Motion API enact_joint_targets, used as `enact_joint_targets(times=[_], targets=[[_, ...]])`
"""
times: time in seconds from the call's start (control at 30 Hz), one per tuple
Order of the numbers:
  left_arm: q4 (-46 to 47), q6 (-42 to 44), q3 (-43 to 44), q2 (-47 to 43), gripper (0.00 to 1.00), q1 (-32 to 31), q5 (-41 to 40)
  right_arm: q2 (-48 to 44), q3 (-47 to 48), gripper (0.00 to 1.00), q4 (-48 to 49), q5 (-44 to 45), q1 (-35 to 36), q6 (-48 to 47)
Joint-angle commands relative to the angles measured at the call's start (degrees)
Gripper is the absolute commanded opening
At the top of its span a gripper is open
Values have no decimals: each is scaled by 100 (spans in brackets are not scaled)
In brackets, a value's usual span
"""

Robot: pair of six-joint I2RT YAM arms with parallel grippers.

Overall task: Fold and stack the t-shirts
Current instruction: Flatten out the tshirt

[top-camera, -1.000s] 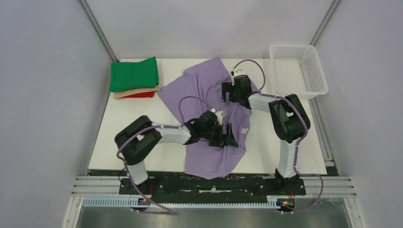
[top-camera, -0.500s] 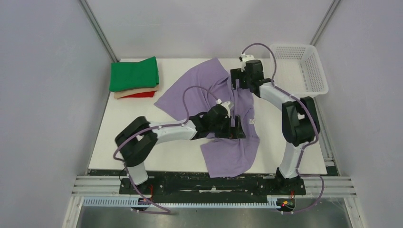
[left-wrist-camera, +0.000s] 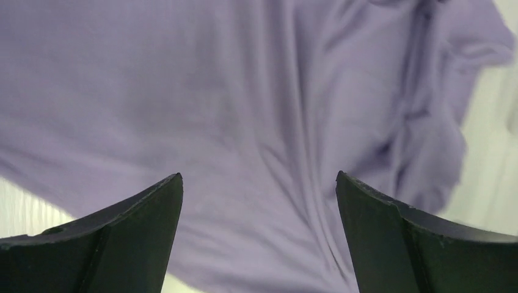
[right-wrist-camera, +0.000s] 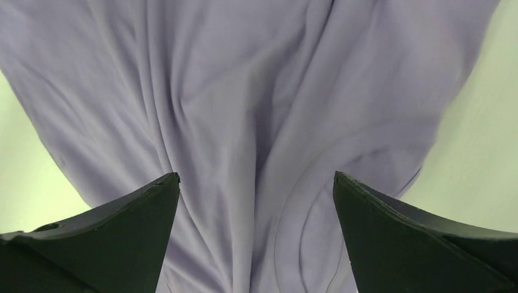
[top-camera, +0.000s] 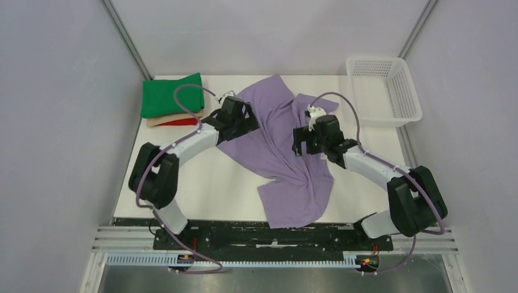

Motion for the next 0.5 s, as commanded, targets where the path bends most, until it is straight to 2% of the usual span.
enact_joint_targets(times=[0.0,0.27,0.37,0.47], targets=[[-201,355,867,1173,100,544,762,-449,-662,98,500,111,49,392],[-475,501,1786,2483,100,714,530,53,-1164,98,1424,-110,49,826],[-644,441,1522,2446,100,714,589,236,-1165,98,1467,138,46,918],[-504,193,659,1990,100,683,733,365,-1123,98,1364,679,40,988]])
